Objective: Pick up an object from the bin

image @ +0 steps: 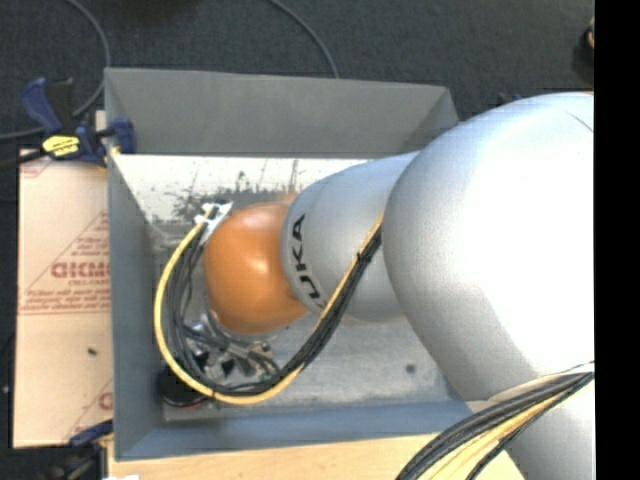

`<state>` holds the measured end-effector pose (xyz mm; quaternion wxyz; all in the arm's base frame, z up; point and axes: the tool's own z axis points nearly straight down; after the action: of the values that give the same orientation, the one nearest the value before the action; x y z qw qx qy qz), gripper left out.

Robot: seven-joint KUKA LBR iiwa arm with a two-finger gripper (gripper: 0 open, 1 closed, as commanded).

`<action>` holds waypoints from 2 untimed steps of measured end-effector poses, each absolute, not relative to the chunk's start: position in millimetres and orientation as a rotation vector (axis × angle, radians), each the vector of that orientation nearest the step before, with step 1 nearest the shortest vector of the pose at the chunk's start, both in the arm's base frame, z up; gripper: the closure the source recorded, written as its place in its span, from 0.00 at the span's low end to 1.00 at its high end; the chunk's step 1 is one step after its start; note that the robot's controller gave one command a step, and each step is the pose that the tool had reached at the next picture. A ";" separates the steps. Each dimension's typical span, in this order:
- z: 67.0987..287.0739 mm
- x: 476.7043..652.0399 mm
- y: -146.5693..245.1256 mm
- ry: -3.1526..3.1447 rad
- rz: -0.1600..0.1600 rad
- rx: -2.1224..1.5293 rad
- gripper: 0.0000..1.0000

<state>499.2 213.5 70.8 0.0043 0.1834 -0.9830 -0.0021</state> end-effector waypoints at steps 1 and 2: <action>83.3 499.3 213.2 -3.080 -0.006 0.571 1.00; 90.9 500.3 213.4 -3.084 -0.007 0.569 1.00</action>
Offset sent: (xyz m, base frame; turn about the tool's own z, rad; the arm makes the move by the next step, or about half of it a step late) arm -0.0001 -0.0001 0.0356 0.0000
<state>500.3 213.4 90.9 0.0028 0.1816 -0.9834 -0.0023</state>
